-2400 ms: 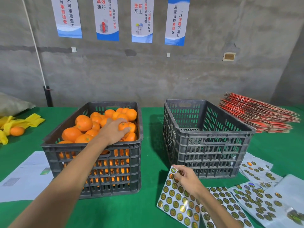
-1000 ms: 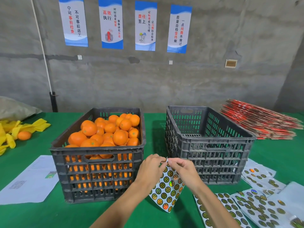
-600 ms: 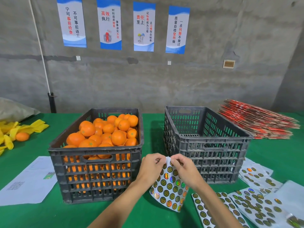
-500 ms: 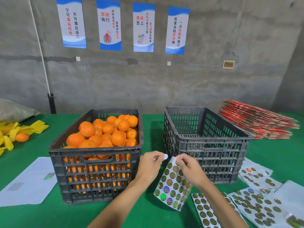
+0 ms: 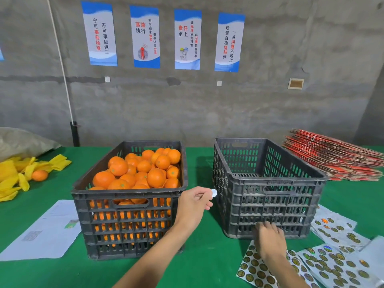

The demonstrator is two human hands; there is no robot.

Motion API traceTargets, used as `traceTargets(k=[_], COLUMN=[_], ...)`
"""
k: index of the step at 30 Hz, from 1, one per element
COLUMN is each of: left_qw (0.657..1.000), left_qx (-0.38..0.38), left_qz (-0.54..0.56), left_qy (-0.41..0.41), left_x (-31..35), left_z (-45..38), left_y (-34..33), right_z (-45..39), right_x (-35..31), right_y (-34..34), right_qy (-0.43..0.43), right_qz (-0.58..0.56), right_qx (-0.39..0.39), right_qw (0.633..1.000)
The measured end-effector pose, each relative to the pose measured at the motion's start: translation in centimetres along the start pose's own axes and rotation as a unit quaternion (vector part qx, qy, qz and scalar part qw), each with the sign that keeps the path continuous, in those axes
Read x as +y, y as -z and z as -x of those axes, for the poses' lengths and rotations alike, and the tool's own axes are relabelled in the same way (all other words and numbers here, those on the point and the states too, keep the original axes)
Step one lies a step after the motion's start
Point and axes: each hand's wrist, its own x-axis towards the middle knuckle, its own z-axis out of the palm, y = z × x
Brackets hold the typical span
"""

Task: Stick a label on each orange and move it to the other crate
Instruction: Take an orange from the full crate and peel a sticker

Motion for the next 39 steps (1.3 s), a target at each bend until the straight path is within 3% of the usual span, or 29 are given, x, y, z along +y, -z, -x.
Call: traceTargets(k=[2,3,4,7,9,10,14,16,18,22,27,29,30,32,33,36,39], left_qw=[0.999,0.998,0.995,0.976,0.946,0.928,0.834,0.804,0.799,0.787,0.729,0.736,0.765,0.837,0.857,0.856,0.844], left_qx=[-0.011,-0.019,-0.025,-0.026,-0.009,-0.005,-0.027,-0.029,-0.025,-0.042,-0.038,-0.061,-0.068,-0.039,-0.013,-0.022,-0.108], left_qz=[-0.026,-0.049,-0.073,-0.152,-0.226,-0.257,-0.377,-0.408,-0.406,-0.407,-0.453,-0.445,-0.438,-0.44,-0.453,-0.516,-0.518], left_qy=[-0.025,-0.045,-0.068,-0.152,-0.231,-0.27,-0.402,-0.432,-0.443,-0.462,-0.511,-0.506,-0.468,-0.323,-0.246,-0.021,0.086], left_x=[0.0,0.1,0.2,0.7,1.2,1.5,1.9,1.9,1.9,1.8,1.4,1.5,1.6,2.1,2.1,2.0,1.7], left_z=[-0.2,-0.3,-0.5,-1.2,-1.7,-2.0,-2.7,-2.9,-3.0,-3.1,-3.5,-3.8,-4.1,-5.4,-6.6,-10.2,-12.4], left_y=[0.2,0.3,0.4,0.8,1.4,1.8,3.8,4.6,5.2,6.4,8.2,8.9,9.4,11.0,11.9,14.2,14.9], right_z=[0.2,0.4,0.5,0.6,0.6,0.5,0.4,0.4,0.2,-0.1,-0.6,-0.6,-0.6,-0.5,-0.4,0.2,1.0], right_x=[-2.3,-3.9,-5.5,-9.7,-11.1,-11.4,-12.0,-12.4,-12.7,-13.4,-14.7,-15.2,-15.3,-15.4,-15.5,-15.9,-16.6], right_y=[1.9,3.2,4.7,9.1,11.4,12.2,13.5,13.8,14.0,14.3,14.3,14.3,14.2,14.3,14.3,14.8,15.7], right_qy=[0.044,0.056,0.059,0.027,-0.01,-0.016,0.001,0.011,0.021,0.025,0.003,-0.009,-0.01,0.007,0.023,0.071,0.105], right_qz=[-0.149,-0.263,-0.387,-0.688,-0.757,-0.765,-0.742,-0.753,-0.758,-0.735,-0.74,-0.752,-0.752,-0.739,-0.729,-0.711,-0.711], right_qx=[0.06,0.06,0.05,0.012,-0.058,-0.088,-0.151,-0.156,-0.156,-0.155,-0.205,-0.184,-0.155,-0.095,-0.075,-0.048,-0.044], right_qw=[0.986,0.961,0.919,0.725,0.651,0.638,0.653,0.639,0.633,0.659,0.64,0.633,0.64,0.667,0.679,0.698,0.694])
